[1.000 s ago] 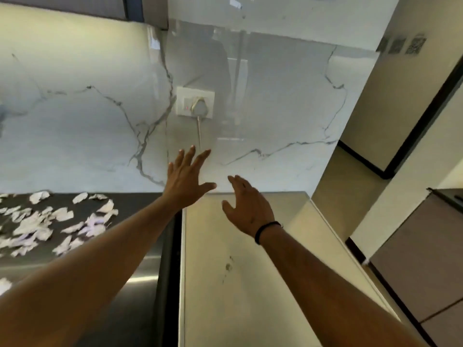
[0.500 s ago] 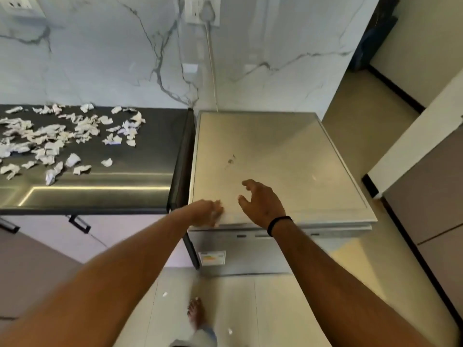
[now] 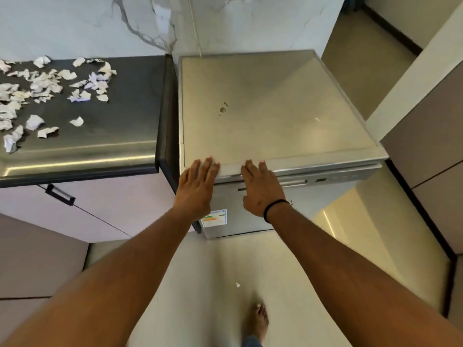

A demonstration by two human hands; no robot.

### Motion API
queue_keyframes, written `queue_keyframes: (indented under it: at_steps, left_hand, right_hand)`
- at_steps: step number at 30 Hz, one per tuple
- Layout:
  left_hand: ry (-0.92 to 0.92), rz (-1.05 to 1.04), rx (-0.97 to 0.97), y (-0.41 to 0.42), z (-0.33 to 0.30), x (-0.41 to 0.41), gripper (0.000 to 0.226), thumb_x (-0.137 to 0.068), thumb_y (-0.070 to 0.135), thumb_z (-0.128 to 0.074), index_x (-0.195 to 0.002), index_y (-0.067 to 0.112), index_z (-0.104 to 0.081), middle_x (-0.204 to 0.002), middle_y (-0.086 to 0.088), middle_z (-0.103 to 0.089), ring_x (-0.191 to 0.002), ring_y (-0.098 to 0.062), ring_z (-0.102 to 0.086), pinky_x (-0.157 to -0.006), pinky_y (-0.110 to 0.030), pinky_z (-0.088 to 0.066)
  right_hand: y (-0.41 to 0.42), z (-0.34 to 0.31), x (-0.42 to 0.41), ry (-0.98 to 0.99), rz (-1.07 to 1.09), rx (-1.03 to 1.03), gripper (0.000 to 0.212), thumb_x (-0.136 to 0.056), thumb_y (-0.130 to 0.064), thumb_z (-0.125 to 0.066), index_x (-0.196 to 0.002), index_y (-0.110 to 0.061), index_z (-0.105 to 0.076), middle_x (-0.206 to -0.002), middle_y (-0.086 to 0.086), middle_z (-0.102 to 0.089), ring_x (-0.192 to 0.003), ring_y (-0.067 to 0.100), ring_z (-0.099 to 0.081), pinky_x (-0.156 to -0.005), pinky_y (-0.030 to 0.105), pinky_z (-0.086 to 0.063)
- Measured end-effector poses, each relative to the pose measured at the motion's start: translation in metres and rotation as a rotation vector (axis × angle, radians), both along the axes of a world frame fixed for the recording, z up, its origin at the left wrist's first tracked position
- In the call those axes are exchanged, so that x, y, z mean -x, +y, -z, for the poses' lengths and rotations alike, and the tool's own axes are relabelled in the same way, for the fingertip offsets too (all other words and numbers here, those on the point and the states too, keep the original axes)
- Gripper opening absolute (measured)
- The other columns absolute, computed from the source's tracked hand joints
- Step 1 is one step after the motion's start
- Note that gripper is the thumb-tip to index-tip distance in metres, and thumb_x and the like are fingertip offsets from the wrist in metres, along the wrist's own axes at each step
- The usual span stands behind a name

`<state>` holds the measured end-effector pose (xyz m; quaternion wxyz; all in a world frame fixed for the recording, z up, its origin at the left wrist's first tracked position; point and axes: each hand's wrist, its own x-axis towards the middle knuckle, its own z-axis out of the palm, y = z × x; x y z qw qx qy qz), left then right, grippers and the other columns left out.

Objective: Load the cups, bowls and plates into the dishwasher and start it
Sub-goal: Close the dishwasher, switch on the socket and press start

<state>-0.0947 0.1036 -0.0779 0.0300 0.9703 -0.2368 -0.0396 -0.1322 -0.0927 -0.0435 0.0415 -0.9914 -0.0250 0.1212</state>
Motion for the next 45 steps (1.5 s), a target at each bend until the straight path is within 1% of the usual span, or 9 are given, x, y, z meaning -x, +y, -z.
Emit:
queue_keyframes:
  at_steps: [5,9,13,16,25,34,37,40,45]
  left_hand:
    - [-0.118,0.130,-0.012,0.010,-0.006,-0.029,0.116,-0.055,0.037,-0.091,-0.149,0.024,-0.024,-0.157,-0.005,-0.016,-0.144,-0.033,-0.017,-0.117,-0.044,-0.021]
    - [-0.059,0.188,0.004,0.011,-0.010,-0.049,0.116,-0.052,0.050,-0.092,-0.144,0.018,-0.028,-0.151,-0.009,-0.021,-0.144,-0.032,-0.017,-0.122,-0.043,-0.016]
    - [-0.136,0.083,0.056,0.002,0.013,-0.050,0.117,-0.054,0.078,-0.078,-0.143,0.021,-0.028,-0.164,-0.010,-0.016,-0.154,-0.032,-0.010,-0.125,-0.050,-0.012]
    - [-0.192,0.050,0.143,-0.001,0.015,-0.049,0.101,-0.063,0.091,-0.056,-0.136,0.025,-0.036,-0.155,-0.007,-0.033,-0.148,-0.030,-0.028,-0.121,-0.049,-0.023]
    - [-0.291,-0.089,0.121,-0.021,0.012,-0.062,0.039,-0.100,0.048,-0.032,-0.129,0.024,-0.042,-0.129,-0.005,-0.042,-0.116,-0.025,-0.041,-0.088,-0.036,-0.025]
    - [-0.299,-0.105,0.101,-0.022,0.016,-0.061,0.051,-0.101,0.050,-0.024,-0.147,0.031,-0.036,-0.153,-0.004,-0.036,-0.142,-0.023,-0.033,-0.115,-0.045,-0.027]
    - [-0.277,-0.111,0.070,-0.022,0.016,-0.060,0.054,-0.103,0.050,-0.020,-0.152,0.033,-0.031,-0.160,-0.007,-0.030,-0.150,-0.026,-0.023,-0.122,-0.046,-0.019]
    - [-0.270,-0.121,0.029,-0.022,0.018,-0.059,0.056,-0.104,0.051,-0.016,-0.157,0.036,-0.023,-0.166,-0.007,-0.021,-0.155,-0.028,-0.009,-0.126,-0.048,-0.004]
    - [-0.262,-0.112,0.037,-0.022,0.017,-0.058,0.057,-0.104,0.051,-0.015,-0.159,0.036,-0.020,-0.167,-0.008,-0.018,-0.155,-0.028,-0.009,-0.126,-0.047,-0.004]
  right_hand:
    - [0.015,0.039,0.005,-0.203,0.046,0.055,0.103,-0.085,-0.028,-0.064,-0.159,-0.013,0.006,-0.167,0.006,0.009,-0.152,0.039,0.009,-0.123,0.057,-0.005]
    - [0.030,0.068,0.003,-0.360,0.136,0.038,0.111,-0.078,-0.031,-0.067,-0.158,-0.007,0.006,-0.167,0.013,0.008,-0.151,0.045,0.012,-0.121,0.062,-0.007]
    - [0.042,0.090,-0.006,-0.453,0.214,0.030,0.110,-0.079,-0.037,-0.069,-0.158,-0.002,-0.001,-0.166,0.018,0.002,-0.150,0.049,0.007,-0.119,0.065,-0.009]
    - [0.049,0.100,-0.012,-0.558,0.261,0.001,0.098,-0.079,-0.028,-0.065,-0.156,0.000,-0.012,-0.165,0.020,-0.009,-0.149,0.051,-0.001,-0.118,0.067,-0.011]
    - [0.056,0.110,-0.018,-0.765,0.344,-0.170,0.085,-0.081,-0.029,-0.067,-0.153,-0.004,-0.030,-0.164,0.015,-0.022,-0.151,0.046,-0.010,-0.120,0.061,-0.013]
    - [0.099,0.123,0.028,-0.833,0.375,-0.583,0.065,-0.086,-0.020,-0.062,-0.147,-0.005,-0.045,-0.161,0.019,-0.027,-0.149,0.039,-0.024,-0.117,0.051,-0.031]
    - [0.125,0.146,0.044,-0.742,0.377,-0.632,0.058,-0.084,-0.018,-0.062,-0.140,-0.009,-0.053,-0.127,0.017,-0.057,-0.106,0.033,-0.056,-0.082,0.042,-0.053]
    - [0.143,0.166,0.050,-0.563,0.362,-0.651,0.063,-0.085,-0.022,-0.056,-0.146,-0.011,-0.045,-0.090,0.011,-0.057,-0.071,0.029,-0.057,-0.052,0.037,-0.052]
    - [0.152,0.178,0.050,-0.425,0.370,-0.646,0.087,-0.092,-0.025,-0.059,-0.158,-0.026,-0.002,-0.089,0.009,-0.058,-0.071,0.023,-0.056,-0.057,0.036,-0.056]
